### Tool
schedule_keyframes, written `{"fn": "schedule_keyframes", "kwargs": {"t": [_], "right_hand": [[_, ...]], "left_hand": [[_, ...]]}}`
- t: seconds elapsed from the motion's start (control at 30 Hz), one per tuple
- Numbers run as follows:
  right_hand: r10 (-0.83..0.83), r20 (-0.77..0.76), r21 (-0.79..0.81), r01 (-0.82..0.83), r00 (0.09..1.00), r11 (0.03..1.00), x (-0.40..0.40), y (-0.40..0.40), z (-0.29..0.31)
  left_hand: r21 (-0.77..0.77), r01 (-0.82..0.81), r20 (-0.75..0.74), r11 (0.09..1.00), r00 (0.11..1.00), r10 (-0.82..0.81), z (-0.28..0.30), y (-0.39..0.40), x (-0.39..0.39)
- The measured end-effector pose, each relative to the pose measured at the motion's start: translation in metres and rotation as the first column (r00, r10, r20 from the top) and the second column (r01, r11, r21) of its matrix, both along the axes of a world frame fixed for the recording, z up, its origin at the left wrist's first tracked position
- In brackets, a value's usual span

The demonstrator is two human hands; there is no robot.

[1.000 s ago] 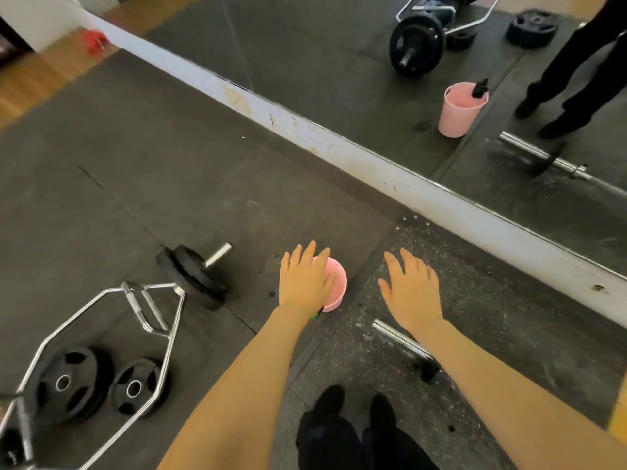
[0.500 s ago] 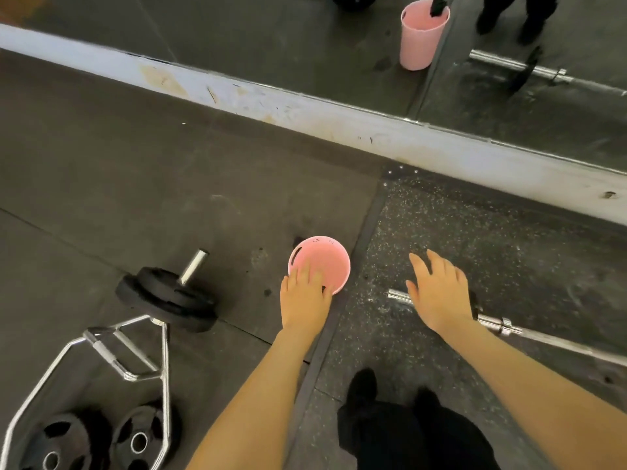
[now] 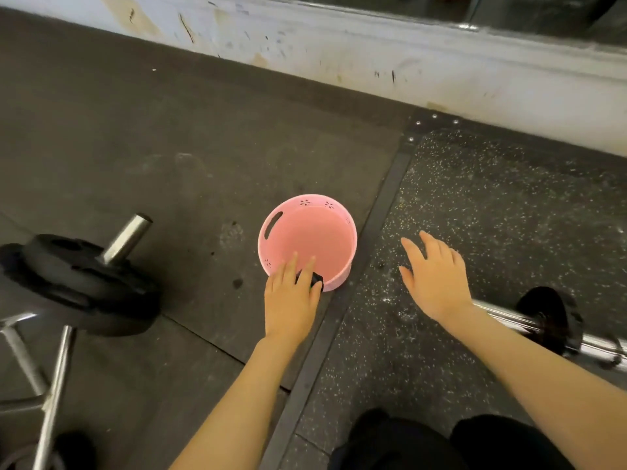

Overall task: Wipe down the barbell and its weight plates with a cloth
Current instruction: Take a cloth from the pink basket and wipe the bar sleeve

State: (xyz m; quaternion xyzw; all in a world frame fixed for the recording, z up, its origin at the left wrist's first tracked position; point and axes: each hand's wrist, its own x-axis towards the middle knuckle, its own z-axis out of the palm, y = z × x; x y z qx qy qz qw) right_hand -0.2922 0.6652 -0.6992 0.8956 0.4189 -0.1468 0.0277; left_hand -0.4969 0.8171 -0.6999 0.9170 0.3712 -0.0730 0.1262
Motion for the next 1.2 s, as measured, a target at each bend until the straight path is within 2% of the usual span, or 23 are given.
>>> {"fn": "schedule_keyframes", "kwargs": {"t": [0.17, 0.37, 0.6, 0.87, 1.2], "right_hand": [[-0.019, 0.023, 0.079, 0.017, 1.0, 0.997, 0.021, 0.007, -0.096], [0.062, 0.044, 0.137, -0.067, 0.997, 0.988, 0.029, -0.005, -0.146], [0.058, 0.082, 0.144, -0.069, 0.995, 0.987, 0.046, -0.035, -0.136], [0.037, 0.049, 0.175, -0.045, 0.998, 0.983, 0.059, -0.067, -0.142], [-0.117, -0.003, 0.204, 0.115, 0.993, 0.972, 0.062, -0.14, -0.173]], "left_hand": [[0.153, 0.039, 0.238, 0.987, 0.968, -0.075, -0.086, 0.011, 0.004], [0.319, 0.059, 0.329, 0.946, 0.929, -0.169, -0.124, 0.024, 0.002], [0.467, 0.189, 0.27, 0.864, 0.9, -0.343, -0.121, 0.035, -0.002], [0.562, 0.193, 0.4, 0.804, 0.788, -0.468, -0.121, 0.024, 0.01], [0.552, 0.277, 0.546, 0.787, 0.593, -0.592, -0.091, -0.026, 0.087]]}}
